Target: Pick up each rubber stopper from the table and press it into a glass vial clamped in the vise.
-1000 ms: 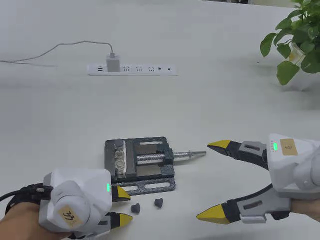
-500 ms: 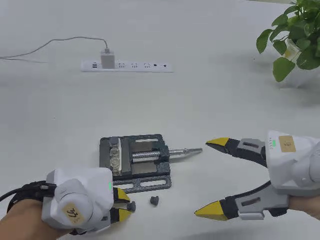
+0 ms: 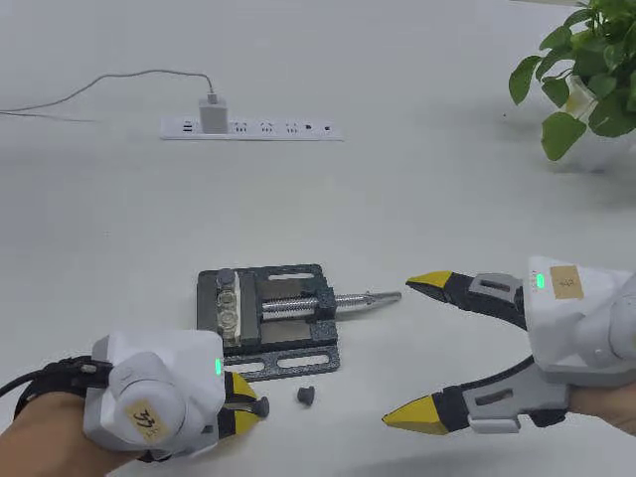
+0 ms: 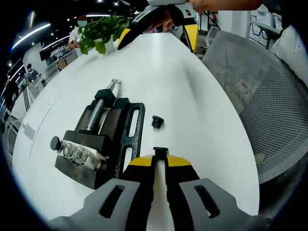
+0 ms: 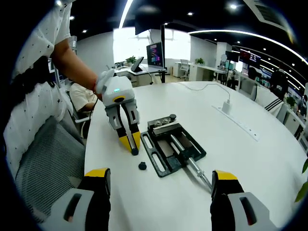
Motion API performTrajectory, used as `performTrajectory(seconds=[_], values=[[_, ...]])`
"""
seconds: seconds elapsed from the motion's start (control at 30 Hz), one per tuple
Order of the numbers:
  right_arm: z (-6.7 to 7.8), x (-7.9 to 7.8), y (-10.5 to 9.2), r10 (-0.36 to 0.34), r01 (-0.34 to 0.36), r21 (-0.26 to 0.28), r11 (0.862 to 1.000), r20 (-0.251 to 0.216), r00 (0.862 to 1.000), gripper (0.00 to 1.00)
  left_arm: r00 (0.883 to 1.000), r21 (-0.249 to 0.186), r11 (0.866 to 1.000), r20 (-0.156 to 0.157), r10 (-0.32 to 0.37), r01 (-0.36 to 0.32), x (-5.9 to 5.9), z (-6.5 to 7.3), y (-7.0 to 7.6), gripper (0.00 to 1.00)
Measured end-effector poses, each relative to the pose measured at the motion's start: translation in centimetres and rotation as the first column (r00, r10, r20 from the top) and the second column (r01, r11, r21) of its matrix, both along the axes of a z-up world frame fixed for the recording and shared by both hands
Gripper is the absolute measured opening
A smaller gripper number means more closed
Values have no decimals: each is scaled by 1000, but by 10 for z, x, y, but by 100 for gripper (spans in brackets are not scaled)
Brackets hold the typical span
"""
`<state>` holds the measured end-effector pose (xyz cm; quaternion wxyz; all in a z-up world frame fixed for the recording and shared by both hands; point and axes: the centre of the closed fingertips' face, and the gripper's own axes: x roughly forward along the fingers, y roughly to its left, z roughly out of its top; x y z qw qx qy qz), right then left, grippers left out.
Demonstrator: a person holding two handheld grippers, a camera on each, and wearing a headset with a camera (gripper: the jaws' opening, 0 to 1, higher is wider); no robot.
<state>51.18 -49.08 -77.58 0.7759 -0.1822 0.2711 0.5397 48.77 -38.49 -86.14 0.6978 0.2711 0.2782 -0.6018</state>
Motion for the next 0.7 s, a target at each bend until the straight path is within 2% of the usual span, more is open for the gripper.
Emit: performTrajectory(seconds=[0.17,0.43,0.57,0.7], values=[[1,-1,0,-2,2,1,1000,3,1000,85,1000,-5,1000,0,8,-8,-1,0,0,4],[3,-4,4,4,-4,4,1000,-1,1000,85,999,-38,998,-20,46,-47,-2,3,-1,4],[7,-4,9,8,-8,15,1000,-5,1000,84,997,-71,995,-35,70,-72,-3,13,-1,4],[13,-4,16,14,-14,27,1000,-11,1000,83,991,-127,984,-58,117,-123,-1,29,-1,4]])
